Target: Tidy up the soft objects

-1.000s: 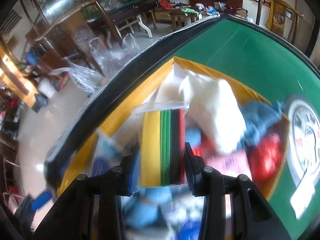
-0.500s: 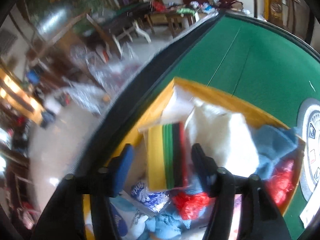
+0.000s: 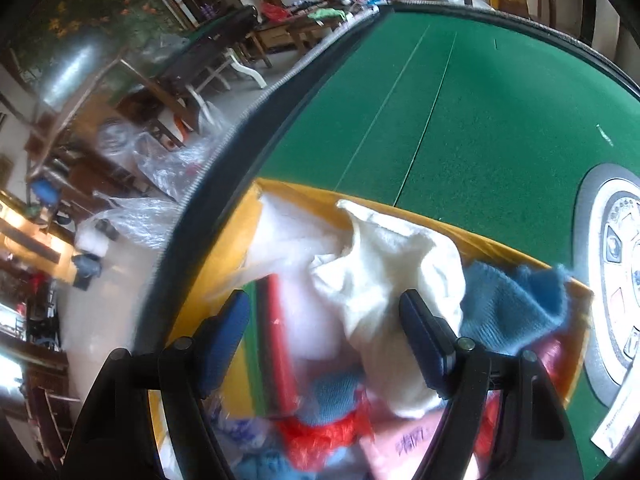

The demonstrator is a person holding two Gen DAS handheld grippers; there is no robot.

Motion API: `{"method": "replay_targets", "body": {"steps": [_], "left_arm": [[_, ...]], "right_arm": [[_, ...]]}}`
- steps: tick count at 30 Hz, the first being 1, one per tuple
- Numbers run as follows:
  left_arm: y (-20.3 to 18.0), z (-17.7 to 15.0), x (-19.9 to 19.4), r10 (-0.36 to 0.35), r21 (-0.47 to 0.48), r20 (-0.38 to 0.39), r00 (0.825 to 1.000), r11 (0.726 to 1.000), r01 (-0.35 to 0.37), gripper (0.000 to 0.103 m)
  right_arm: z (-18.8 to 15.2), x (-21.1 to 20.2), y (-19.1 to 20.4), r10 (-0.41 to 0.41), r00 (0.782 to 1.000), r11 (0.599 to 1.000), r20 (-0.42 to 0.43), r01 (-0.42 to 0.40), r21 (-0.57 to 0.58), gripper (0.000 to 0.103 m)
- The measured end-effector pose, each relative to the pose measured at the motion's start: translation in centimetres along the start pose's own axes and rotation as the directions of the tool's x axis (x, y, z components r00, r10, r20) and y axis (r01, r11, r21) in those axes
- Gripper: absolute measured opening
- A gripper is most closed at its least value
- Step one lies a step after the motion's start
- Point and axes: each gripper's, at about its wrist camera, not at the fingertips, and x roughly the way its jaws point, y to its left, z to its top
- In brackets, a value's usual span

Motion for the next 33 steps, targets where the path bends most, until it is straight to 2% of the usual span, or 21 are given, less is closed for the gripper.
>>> {"method": "replay_targets", "body": {"steps": [3,5,7,10,14,15,18,19,20,22,24,26,27,29,33], "left_arm": [[-0.2,0.0,0.1,0.013,-0.003,0.003,1.0,1.0,-0.013,0.078],[-0.4,-0.1,0.0,0.02,-0.011,0.008,1.0,1.0,-0.02,0.078],[-0.6,0.0,-0.4,0.01,-0.016,0.021,1.0,1.0,-0.009,0.078],[-1.1,0.1,-1.0,0.025,-0.015,0.051,0.998,1.0,-0.024,0.078],[-2.0,-0.2,-1.3,0.044,0.001,0.056,0.997,0.999,-0.044,0.078],[-2.4,-0.4,-1.4,0.049,0.012,0.054,0.997,0.999,-0.05,0.078],[-3.5,-0.8,-1.6,0.056,0.052,0.05,0.997,0.997,-0.059,0.078],[-3.9,-0.8,-1.6,0.061,0.063,0.051,0.997,0.996,-0.064,0.078],[-4.3,-0.9,-1.5,0.065,0.073,0.051,0.997,0.995,-0.069,0.078],[-5.0,-1.0,-1.4,0.063,0.085,0.048,0.997,0.994,-0.067,0.078],[-5.9,-1.2,-1.3,0.06,0.102,0.045,0.997,0.993,-0.064,0.078],[-6.9,-1.6,-1.3,0.056,0.125,0.043,0.998,0.99,-0.061,0.078],[-7.5,-1.8,-1.5,0.054,0.144,0.043,0.998,0.988,-0.06,0.078],[-8.4,-2.1,-1.9,0.061,0.177,0.051,0.997,0.982,-0.069,0.078],[-10.0,-2.3,-2.3,0.079,0.239,0.064,0.995,0.967,-0.093,0.078]], "right_arm": [[-1.4,-3.0,-0.4,0.08,0.996,0.997,0.03,-0.08,0.001,0.073],[-2.7,-3.6,-0.5,0.158,0.987,0.987,0.002,-0.158,0.015,0.073],[-5.4,-4.0,-0.4,0.262,0.964,0.965,-0.048,-0.26,0.041,0.073],[-10.0,-4.2,-0.2,0.386,0.913,0.922,-0.128,-0.382,0.061,0.073],[-13.6,-3.9,-0.8,0.449,0.875,0.893,-0.18,-0.439,0.097,0.073],[-13.9,-4.2,-0.9,0.458,0.872,0.889,-0.173,-0.45,0.085,0.073],[-14.3,-6.0,-1.2,0.467,0.871,0.884,-0.151,-0.462,0.068,0.073],[-14.0,-6.6,-1.2,0.454,0.88,0.891,-0.138,-0.451,0.052,0.073],[-13.5,-7.2,-1.2,0.425,0.898,0.905,-0.109,-0.425,0.027,0.073],[-11.9,-8.6,-1.2,0.31,0.951,0.95,-0.005,-0.31,-0.034,0.073],[-10.0,-9.1,-2.0,0.218,0.973,0.976,0.081,-0.215,-0.045,0.073],[-8.5,-8.0,-3.1,0.167,0.981,0.986,0.094,-0.168,-0.005,0.074],[-8.2,-7.1,-3.5,0.17,0.984,0.985,0.062,-0.171,0.026,0.074],[-7.9,-4.3,-5.2,0.209,0.976,0.973,-0.055,-0.202,0.111,0.074],[-8.2,-7.4,-5.7,0.184,0.982,0.981,0.038,-0.187,0.061,0.073]]}}
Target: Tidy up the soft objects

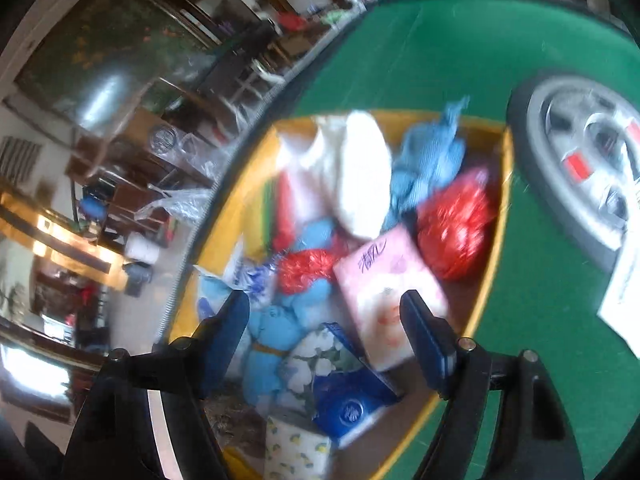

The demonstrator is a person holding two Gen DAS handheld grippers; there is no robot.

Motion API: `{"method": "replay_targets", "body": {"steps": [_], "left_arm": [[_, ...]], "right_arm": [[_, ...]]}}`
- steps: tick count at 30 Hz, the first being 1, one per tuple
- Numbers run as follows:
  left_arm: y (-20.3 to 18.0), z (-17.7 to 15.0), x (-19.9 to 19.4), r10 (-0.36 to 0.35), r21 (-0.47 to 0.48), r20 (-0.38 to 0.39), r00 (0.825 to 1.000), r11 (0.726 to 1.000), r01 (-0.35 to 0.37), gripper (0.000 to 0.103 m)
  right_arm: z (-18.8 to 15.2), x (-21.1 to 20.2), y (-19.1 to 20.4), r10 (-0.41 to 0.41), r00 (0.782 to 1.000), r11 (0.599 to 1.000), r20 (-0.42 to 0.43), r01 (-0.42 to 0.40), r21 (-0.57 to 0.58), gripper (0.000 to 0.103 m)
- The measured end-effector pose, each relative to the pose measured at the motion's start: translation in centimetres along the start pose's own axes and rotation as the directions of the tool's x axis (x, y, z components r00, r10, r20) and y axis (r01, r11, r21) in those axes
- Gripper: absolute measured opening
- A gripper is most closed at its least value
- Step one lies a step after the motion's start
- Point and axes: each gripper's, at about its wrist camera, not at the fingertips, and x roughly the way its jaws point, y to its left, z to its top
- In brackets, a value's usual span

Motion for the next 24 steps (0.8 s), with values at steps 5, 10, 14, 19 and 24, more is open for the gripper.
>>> {"method": "replay_targets", "body": {"steps": [5,10,14,19,24], "left_arm": [[-2.0,0.1,0.5,0.021,0.052,-0.003,1.0,0.998,-0.021,0.078],[-4.3,0.0,1.2,0.049,0.089,-0.011,0.999,0.995,-0.048,0.078],[-6.3,0.1,1.7,0.074,0.127,-0.005,0.997,0.989,-0.073,0.078],[-9.0,0.0,1.0,0.093,0.166,0.046,0.995,0.981,-0.099,0.08],[-10.5,0.5,-1.2,0.161,0.174,0.179,0.971,0.966,-0.193,0.084]], "right_arm": [[-3.4,-7.0,1.3,-0.055,0.978,0.989,0.199,0.081,-0.123,0.073],[-9.2,-12.9,1.9,-0.217,0.816,0.915,0.536,0.362,-0.18,0.102],[-12.0,-13.5,0.1,-0.299,0.767,0.871,0.568,0.463,-0.166,0.102],[-13.7,-13.7,-2.8,-0.322,0.788,0.882,0.524,0.45,-0.136,0.102],[-16.0,-14.5,-5.1,-0.302,0.803,0.902,0.514,0.415,-0.119,0.102]]}}
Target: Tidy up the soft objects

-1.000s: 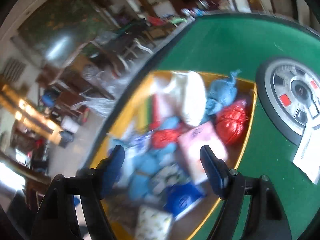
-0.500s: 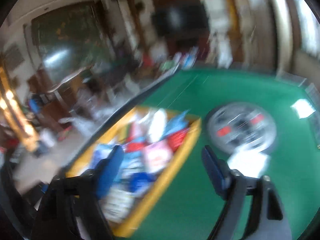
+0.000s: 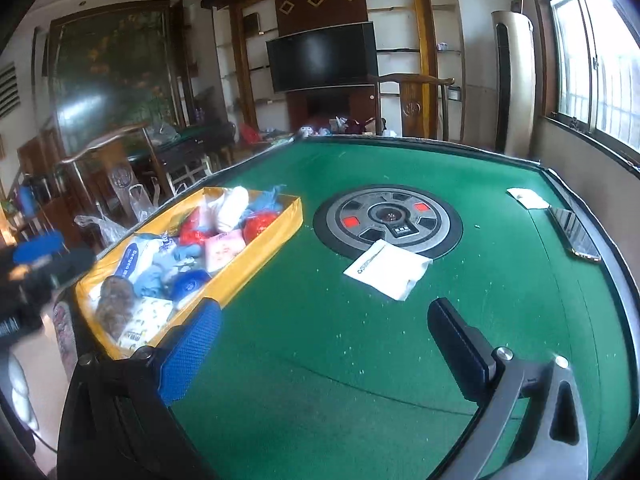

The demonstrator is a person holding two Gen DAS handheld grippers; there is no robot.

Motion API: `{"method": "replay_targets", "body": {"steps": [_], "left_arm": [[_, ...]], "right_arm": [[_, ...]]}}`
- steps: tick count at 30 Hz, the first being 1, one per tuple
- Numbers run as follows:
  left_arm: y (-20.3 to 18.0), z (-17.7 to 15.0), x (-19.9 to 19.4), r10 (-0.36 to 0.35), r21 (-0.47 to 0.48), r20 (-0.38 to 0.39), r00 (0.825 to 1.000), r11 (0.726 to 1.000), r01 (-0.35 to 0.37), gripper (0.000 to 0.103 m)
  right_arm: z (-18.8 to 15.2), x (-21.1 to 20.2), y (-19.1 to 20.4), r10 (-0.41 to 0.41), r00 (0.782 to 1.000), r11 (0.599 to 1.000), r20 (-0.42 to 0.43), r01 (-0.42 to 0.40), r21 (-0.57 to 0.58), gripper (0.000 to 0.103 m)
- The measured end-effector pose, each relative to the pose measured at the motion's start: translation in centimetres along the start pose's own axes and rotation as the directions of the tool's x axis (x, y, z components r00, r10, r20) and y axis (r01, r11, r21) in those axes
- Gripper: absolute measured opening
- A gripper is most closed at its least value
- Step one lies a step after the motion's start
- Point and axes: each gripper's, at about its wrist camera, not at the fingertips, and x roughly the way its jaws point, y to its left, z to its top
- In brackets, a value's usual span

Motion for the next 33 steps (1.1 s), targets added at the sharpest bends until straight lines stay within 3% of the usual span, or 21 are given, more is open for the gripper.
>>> {"method": "replay_targets", "body": {"steps": [6,9,14,18,27,33], "left_arm": [[0.1,1.1,-2.9,0.126,-0.034,0.154,0.98,0.992,-0.122,0.091],[0.6,1.5,-4.4,0.151,-0.073,0.222,0.963,0.988,-0.138,0.103],[1.3,1.9,-6.2,0.196,-0.121,0.306,0.931,0.979,-0.166,0.103],[1.7,2.2,-5.6,0.229,-0.122,0.279,0.933,0.972,-0.202,0.103],[5.3,1.8,-3.1,0.162,-0.228,0.124,0.979,0.965,-0.131,0.103],[6.7,0.5,-0.9,0.167,-0.262,0.036,0.985,0.953,-0.152,0.103]], "right_arm": [[-0.7,-1.1,0.3,0.013,1.0,1.0,0.021,-0.013,-0.01,0.102],[-0.9,-1.6,0.7,0.023,0.999,1.0,0.032,-0.023,-0.019,0.102],[-1.0,-2.2,1.5,0.037,0.998,0.999,0.05,-0.035,-0.03,0.102],[-0.9,-2.5,2.6,0.051,0.997,0.998,0.06,-0.049,-0.042,0.102],[-0.7,-1.2,7.3,0.064,0.998,0.985,0.024,-0.059,-0.159,0.102],[-1.2,0.7,10.5,0.038,0.999,0.97,-0.029,-0.044,-0.238,0.102]]}}
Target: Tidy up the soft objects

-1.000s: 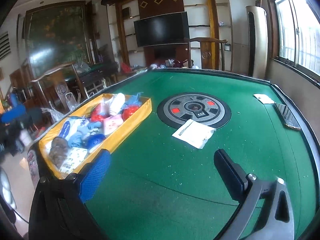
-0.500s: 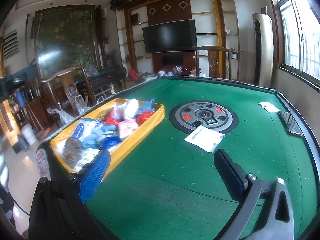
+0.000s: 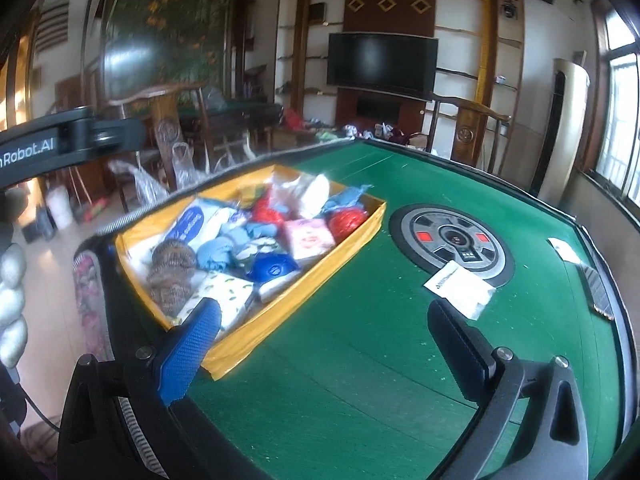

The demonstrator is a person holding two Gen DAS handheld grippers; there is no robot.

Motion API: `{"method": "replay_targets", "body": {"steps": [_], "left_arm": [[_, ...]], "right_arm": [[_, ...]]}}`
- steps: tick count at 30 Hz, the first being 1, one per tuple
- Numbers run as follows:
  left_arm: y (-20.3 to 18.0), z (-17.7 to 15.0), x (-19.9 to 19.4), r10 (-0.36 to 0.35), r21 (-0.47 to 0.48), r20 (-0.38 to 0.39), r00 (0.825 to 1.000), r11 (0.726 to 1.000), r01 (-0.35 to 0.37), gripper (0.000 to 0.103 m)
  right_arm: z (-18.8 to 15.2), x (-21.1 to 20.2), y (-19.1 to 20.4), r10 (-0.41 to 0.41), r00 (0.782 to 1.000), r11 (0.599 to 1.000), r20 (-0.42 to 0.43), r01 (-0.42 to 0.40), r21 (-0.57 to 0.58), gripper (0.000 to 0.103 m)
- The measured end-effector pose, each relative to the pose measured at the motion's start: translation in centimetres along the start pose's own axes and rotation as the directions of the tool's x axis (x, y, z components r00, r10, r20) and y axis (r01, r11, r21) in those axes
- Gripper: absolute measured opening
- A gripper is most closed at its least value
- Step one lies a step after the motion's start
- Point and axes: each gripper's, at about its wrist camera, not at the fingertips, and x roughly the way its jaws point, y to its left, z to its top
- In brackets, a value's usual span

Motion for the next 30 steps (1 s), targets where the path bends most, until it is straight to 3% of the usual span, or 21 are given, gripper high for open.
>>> {"method": "replay_targets", "body": {"steps": [16,30], "left_arm": [[4.0,-2.1,5.7,-0.012,-0.094,-0.162,0.987,0.996,-0.003,0.103],[6.1,-2.5,7.3,0.014,-0.115,-0.201,0.979,0.993,-0.038,0.103]], "right_arm": [[2.1,2.3,2.9,-0.051,0.997,0.995,-0.053,0.047,-0.088,0.102],[3.1,3.7,5.3,-0.034,0.997,0.991,-0.074,0.024,-0.135,0.102]]}}
